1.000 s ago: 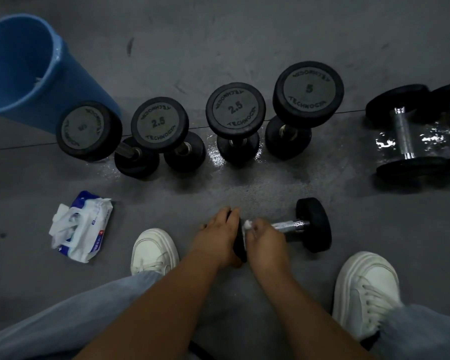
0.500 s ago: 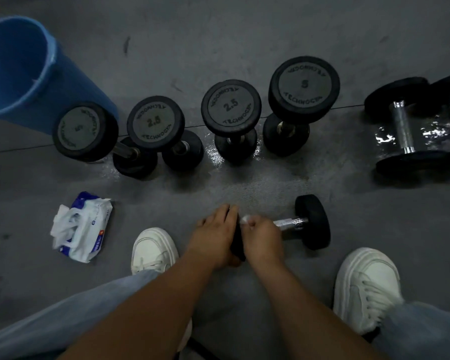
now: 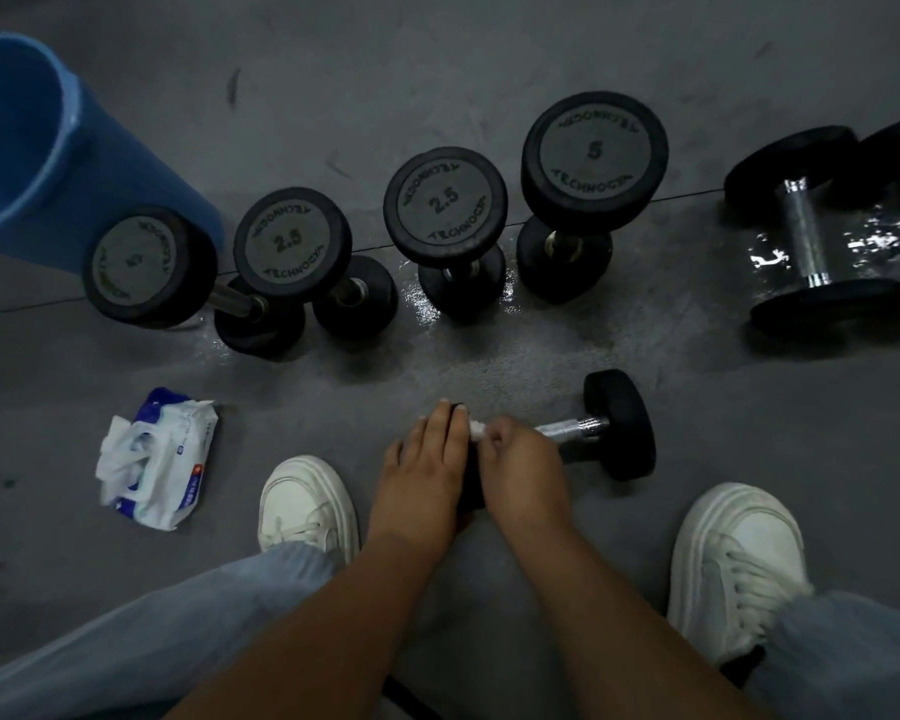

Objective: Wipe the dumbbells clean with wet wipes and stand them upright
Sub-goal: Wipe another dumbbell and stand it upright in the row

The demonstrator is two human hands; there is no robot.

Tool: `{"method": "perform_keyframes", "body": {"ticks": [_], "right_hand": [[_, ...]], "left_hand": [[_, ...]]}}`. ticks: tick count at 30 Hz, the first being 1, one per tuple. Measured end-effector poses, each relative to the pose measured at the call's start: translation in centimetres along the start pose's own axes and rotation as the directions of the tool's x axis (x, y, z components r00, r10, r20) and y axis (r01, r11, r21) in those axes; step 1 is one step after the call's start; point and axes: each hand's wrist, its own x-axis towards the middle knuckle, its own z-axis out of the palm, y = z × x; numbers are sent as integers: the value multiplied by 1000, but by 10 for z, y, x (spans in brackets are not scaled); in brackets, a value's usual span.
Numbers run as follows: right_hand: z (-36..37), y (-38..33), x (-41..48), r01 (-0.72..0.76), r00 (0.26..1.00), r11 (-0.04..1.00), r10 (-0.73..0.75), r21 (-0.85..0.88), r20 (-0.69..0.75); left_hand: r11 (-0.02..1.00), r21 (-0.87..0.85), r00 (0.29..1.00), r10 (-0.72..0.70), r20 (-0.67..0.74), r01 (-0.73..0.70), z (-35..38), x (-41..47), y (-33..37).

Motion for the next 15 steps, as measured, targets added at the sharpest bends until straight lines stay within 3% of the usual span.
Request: {"method": "perform_keyframes", "body": {"ticks": [2, 4, 6, 9, 11, 13, 15], "right_hand": [[6, 2, -1, -56, 998, 998, 56, 38, 23], [8, 10, -10, -121, 986, 990, 128, -68, 111], [4, 14, -10, -85, 988, 990, 98, -111, 120], [-1, 1, 7, -16, 999, 997, 18, 76, -30], [2, -3, 8, -80, 997, 992, 77, 98, 28], [4, 4, 3, -148, 974, 985, 160, -84, 159], [-1, 9, -1, -142, 970, 972, 175, -189, 170]], "left_hand": [[1000, -11, 1000, -4, 10, 4, 0, 1, 0], [1000, -16, 999, -23, 22, 23, -1, 2, 1], [999, -21, 998, -36, 43, 37, 0, 1, 2], [999, -15, 998, -48, 48, 49, -5, 6, -1], [998, -19, 996, -58, 63, 59, -8, 6, 0], [998, -12, 996, -56, 76, 57, -10, 7, 2], [997, -16, 992, -78, 101, 80, -11, 8, 2]]}}
